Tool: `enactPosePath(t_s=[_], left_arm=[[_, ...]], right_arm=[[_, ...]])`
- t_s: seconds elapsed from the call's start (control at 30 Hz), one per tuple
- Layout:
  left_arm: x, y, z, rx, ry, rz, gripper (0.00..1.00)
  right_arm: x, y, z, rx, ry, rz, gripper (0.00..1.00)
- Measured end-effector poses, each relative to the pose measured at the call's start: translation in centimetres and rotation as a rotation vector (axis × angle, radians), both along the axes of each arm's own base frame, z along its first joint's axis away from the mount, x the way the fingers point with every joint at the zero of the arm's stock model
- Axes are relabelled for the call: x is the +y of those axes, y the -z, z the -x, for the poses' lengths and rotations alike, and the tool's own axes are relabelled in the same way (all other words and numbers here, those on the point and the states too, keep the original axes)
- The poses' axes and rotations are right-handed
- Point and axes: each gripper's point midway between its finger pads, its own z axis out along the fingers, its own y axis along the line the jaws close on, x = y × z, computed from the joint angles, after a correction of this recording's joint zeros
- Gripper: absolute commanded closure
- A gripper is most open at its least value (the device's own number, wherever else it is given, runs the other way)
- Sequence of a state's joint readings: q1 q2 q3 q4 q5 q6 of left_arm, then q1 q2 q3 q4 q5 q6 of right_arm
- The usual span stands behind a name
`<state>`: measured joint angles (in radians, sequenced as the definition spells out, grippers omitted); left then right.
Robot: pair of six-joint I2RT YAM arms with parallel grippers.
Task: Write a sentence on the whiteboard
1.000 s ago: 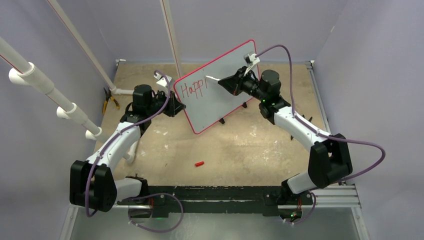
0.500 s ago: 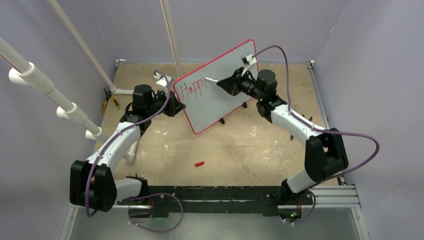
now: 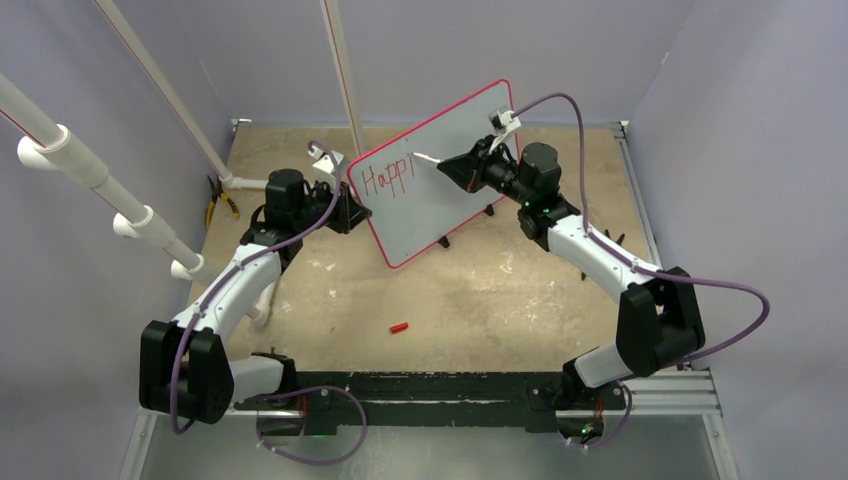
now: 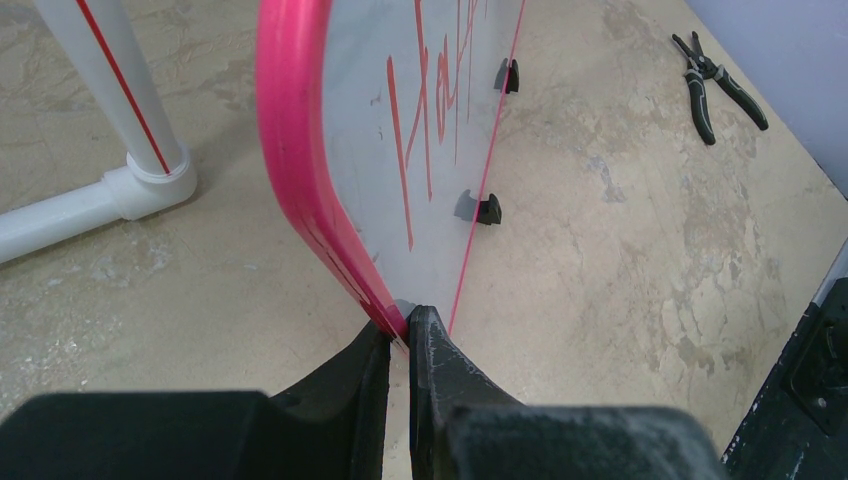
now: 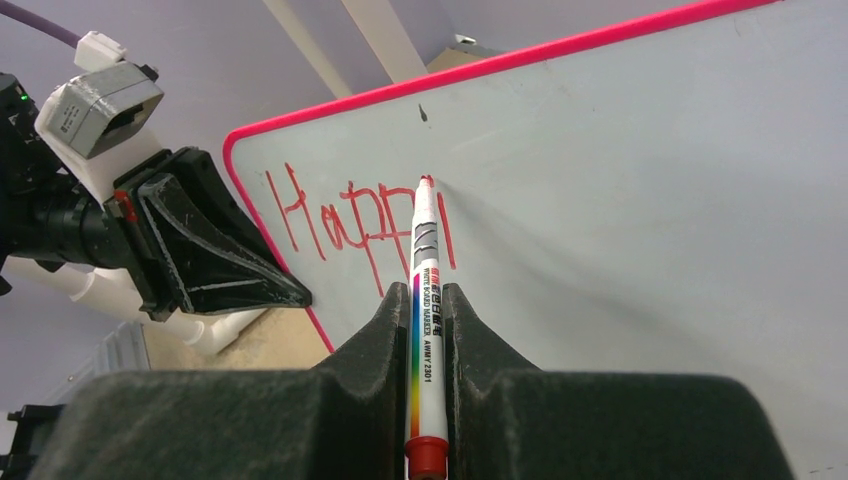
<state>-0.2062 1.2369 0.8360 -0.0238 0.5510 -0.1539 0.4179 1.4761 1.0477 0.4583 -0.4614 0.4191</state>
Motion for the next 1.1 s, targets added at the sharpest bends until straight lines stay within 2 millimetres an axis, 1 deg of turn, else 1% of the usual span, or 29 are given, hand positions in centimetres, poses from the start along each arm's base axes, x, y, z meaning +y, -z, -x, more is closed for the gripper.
enactPosePath(t_s=[0.3, 0.5, 0.77, 0.87, 0.9, 0.93, 1.03, 1.1], left_arm=[[0.0, 0.0, 0.0, 0.000, 0.000, 0.000, 1.00], [0.0, 0.0, 0.0, 0.000, -0.002, -0.001, 1.00], [0.1, 0.0, -0.1, 0.000, -0.005, -0.002, 1.00], [0.1, 0.0, -0.1, 0.000, -0.008, -0.004, 1.00], [0.1, 0.0, -0.1, 0.000, -0.009, -0.004, 1.00], [0.2, 0.1, -0.1, 0.000, -0.011, -0.005, 1.00], [0.2, 0.1, -0.2, 0.000, -0.016, -0.007, 1.00], [0.2, 0.1, -0.2, 0.000, -0.018, -0.008, 1.00]], right_arm=[[-0.1, 0.9, -0.5, 0.019, 0.021, 0.009, 1.00], [0.0, 1.9, -1.0, 0.038, 0.029, 0.018, 1.00], [0.0, 2.2, -1.0, 0.041, 0.029, 0.019, 1.00], [-0.1, 3.1, -0.7, 0.056, 0.027, 0.026, 1.00], [-0.2, 4.0, -0.5, 0.073, 0.024, 0.033, 1.00], [-0.2, 4.1, -0.4, 0.074, 0.024, 0.034, 1.00], [-0.3, 5.2, -0.1, 0.097, 0.020, 0.044, 1.00], [-0.3, 5.3, -0.1, 0.099, 0.019, 0.045, 1.00]])
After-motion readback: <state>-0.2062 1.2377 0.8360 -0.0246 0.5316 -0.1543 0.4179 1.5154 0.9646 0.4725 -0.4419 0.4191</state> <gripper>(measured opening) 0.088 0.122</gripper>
